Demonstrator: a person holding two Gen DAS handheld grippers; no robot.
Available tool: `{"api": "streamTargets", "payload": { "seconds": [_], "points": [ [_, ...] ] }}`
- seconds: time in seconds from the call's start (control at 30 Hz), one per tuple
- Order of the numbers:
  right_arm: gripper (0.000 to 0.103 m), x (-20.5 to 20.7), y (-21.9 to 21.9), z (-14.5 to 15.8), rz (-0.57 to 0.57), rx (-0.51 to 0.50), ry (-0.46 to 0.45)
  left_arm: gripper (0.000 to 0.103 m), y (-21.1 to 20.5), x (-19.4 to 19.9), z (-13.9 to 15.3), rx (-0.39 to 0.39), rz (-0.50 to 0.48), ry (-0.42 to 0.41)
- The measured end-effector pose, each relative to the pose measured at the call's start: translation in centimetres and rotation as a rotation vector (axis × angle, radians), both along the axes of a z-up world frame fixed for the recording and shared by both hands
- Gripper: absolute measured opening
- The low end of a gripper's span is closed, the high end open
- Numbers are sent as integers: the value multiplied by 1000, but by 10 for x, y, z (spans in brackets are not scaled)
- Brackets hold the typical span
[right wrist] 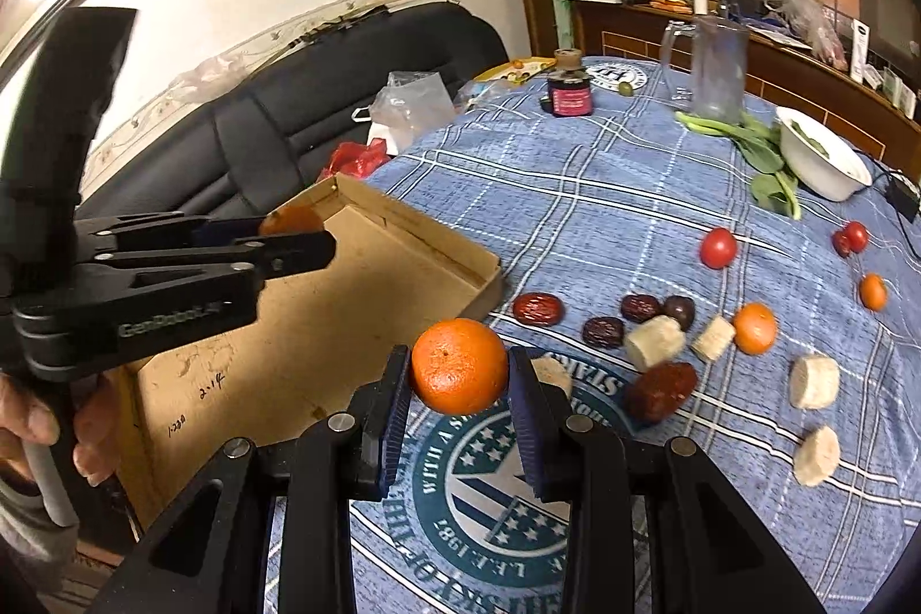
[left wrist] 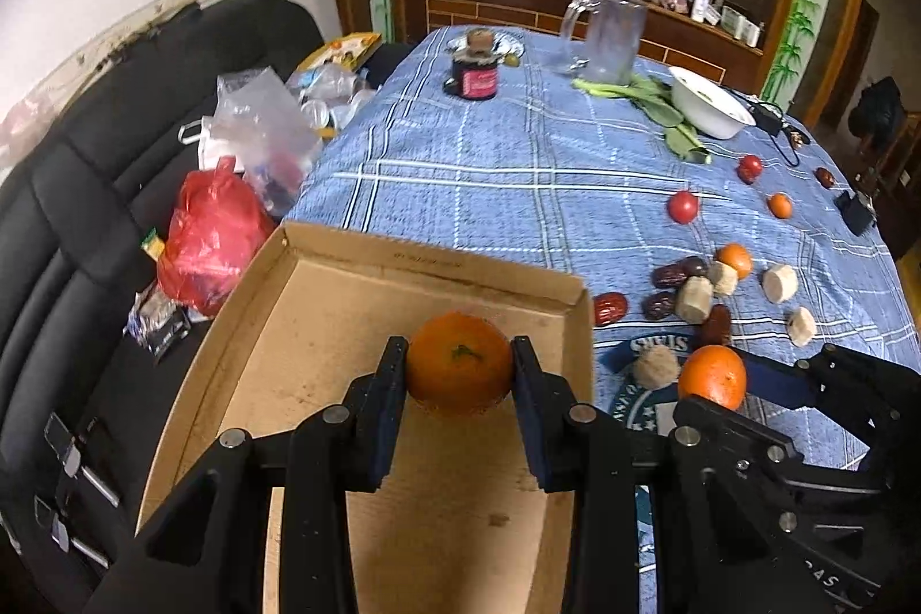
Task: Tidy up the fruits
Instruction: 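Carry the orange into the cardboard box and open the left gripper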
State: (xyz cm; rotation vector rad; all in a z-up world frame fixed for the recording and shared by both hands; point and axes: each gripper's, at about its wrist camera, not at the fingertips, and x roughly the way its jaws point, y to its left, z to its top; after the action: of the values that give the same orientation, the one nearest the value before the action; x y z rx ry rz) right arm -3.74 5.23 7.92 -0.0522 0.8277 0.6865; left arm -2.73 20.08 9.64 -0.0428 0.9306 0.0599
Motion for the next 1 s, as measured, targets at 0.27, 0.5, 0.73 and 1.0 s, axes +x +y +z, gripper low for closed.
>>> {"api": "streamTargets", "payload": {
  "seconds": [0.27, 0.5, 0.73, 1.0],
  "points": [
    [36, 14, 29, -1, 43, 12, 12, 34, 23, 12, -19, -33, 44, 45],
    [36, 28, 64, -13, 102, -15, 30, 34, 44, 21, -34, -38, 96, 82],
    [37, 40, 86, -31, 140, -58, 60, 35, 50, 23, -47, -20, 123, 97],
    [38, 40, 98, -47, 152, -100, 49, 63, 52, 21, -52, 23, 166, 92]
  ]
}}
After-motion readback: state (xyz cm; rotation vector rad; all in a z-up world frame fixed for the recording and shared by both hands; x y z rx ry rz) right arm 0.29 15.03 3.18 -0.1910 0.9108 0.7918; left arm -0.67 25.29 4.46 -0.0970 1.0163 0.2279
